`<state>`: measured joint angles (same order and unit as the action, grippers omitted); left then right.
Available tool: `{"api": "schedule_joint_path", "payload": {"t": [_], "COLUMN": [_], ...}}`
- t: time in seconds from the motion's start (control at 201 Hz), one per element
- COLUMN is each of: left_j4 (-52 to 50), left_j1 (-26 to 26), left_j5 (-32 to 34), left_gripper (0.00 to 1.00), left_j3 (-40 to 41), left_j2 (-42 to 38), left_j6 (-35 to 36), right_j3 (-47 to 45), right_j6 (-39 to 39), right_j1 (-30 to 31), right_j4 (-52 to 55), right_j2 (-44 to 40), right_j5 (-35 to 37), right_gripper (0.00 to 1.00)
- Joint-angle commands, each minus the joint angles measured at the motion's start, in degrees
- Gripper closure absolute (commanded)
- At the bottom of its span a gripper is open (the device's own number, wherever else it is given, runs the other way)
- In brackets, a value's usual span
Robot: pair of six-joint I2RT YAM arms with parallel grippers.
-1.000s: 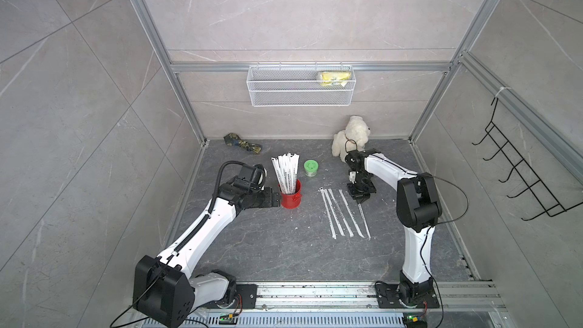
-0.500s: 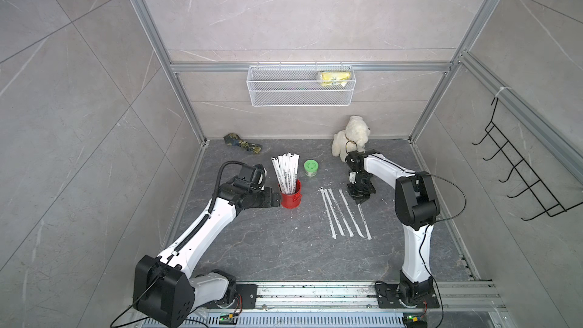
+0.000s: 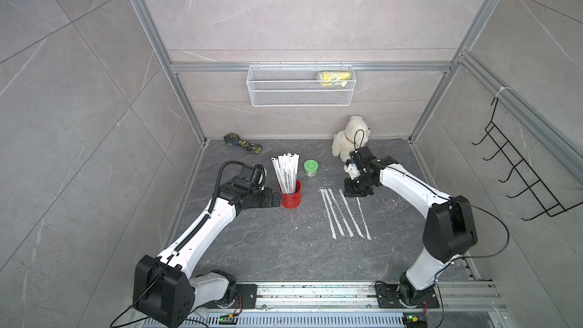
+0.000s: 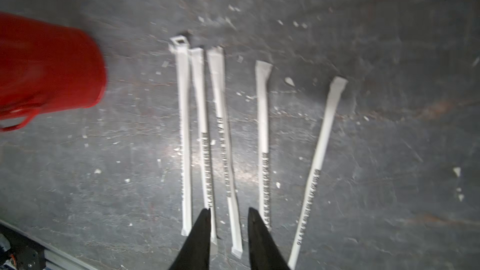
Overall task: Take the straws out of the storage container
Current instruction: Place the straw at the center of the board, then pick up the straw from the container.
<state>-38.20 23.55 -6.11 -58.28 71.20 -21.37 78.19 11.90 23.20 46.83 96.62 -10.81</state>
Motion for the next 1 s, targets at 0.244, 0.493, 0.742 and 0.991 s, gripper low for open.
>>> {"api": "schedule_joint_path", "payload": {"t": [0.244, 0.493, 0.742, 0.991], "left_j4": [-0.31, -0.31, -0.16, -0.13], "left_j1": [0.26, 0.27, 0.27, 0.27], "left_j5": [2.51, 5.49, 9.55, 9.76], "left_gripper": [0.01, 0.01, 0.01, 0.01], "left_j3": [-2.09, -1.79, -1.07, -1.05], "left_j2": [-1.94, -3.73, -6.15, -6.18], "left_j6": [1.14, 0.73, 0.27, 0.15], "right_j3": [2.79, 8.82, 13.49, 16.79], "right_j6": [7.01, 7.19, 6.30, 5.59], "right_j1": [9.93, 11.24, 11.60, 11.97], "right_j4": [-17.56, -20.76, -22.44, -22.98], "right_j2": [0.05, 6.09, 11.25, 14.95], "right_j5": [1.05, -0.01, -2.36, -4.81], "right_gripper": [0.65, 0.70, 0.70, 0.70]}}
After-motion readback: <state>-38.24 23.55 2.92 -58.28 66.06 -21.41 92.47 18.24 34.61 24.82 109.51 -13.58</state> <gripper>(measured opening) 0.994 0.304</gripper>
